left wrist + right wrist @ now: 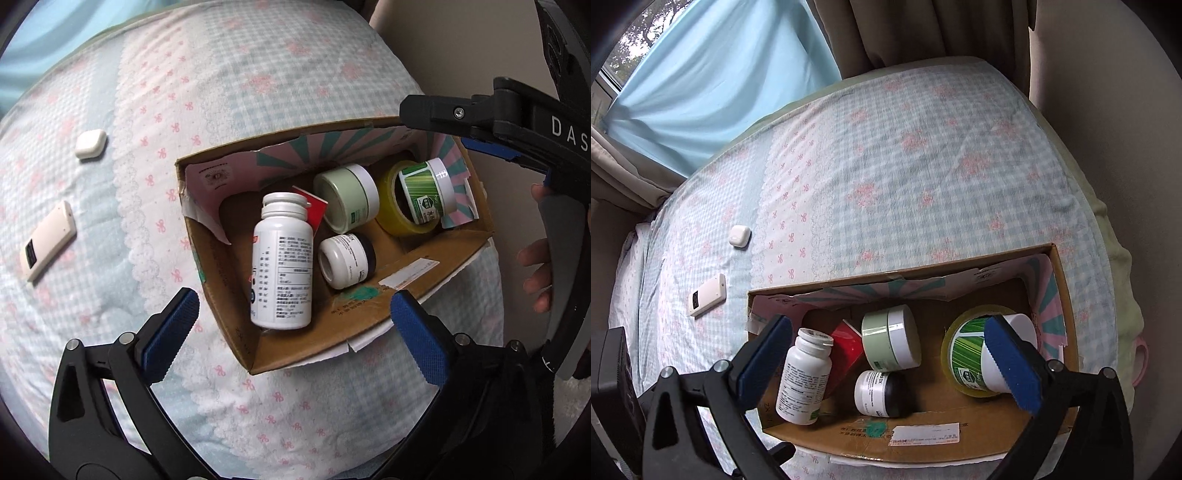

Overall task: Organize rigid objects
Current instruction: 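Open both tools to release the pill bottle and jar into the box, then move both tools toward the white remote and white earbud case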

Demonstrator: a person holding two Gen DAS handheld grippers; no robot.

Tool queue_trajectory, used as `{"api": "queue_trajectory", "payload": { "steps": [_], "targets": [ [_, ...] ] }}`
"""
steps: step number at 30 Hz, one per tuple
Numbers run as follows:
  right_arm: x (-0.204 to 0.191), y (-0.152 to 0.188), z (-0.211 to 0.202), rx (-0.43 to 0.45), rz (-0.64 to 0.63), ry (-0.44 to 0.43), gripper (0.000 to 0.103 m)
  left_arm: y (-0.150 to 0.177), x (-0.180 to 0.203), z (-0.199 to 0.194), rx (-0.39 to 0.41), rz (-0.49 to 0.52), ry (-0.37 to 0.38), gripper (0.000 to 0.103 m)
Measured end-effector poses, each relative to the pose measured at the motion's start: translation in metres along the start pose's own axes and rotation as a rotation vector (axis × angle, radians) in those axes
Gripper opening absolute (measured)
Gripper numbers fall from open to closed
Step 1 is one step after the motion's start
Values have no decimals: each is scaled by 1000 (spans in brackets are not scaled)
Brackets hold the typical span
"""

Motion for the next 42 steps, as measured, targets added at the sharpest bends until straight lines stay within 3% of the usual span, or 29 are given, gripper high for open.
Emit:
{"api": "queue_trajectory", "payload": {
  "steps": [14,24,30,35,39,42],
  "targets": [
    [-35,-2,-45,38,-134,2,103,5,-17,-61,94,-11,-37,103],
    [-114,-16,-64,43,-334,-61,103,11,-99,-122,128,36,-172,103],
    [-171,-26,-64,58,-503,-68,103,12,-168,-137,104,128,-260,103],
    [-213,-34,-37,39,-642,-51,103,6,-216,-131,72,223,-273,103],
    [-243,-45,2,-15,-710,-75,103,-7,-246,-113,21,363,-246,103],
    [-266,-53,36,-52,-784,-88,103,-13,-266,-90,-46,523,-253,103]
  ]
}}
Point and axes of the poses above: each gripper's, at about its wrist camera, not at the fingertips, and z roughly the way its jaws point, x to its right, y to its underside, the point moved 5 cm from there along z, roughly the way its jaws point, and after that the axes turned 7 degrees about x, right-handed, at the moved point
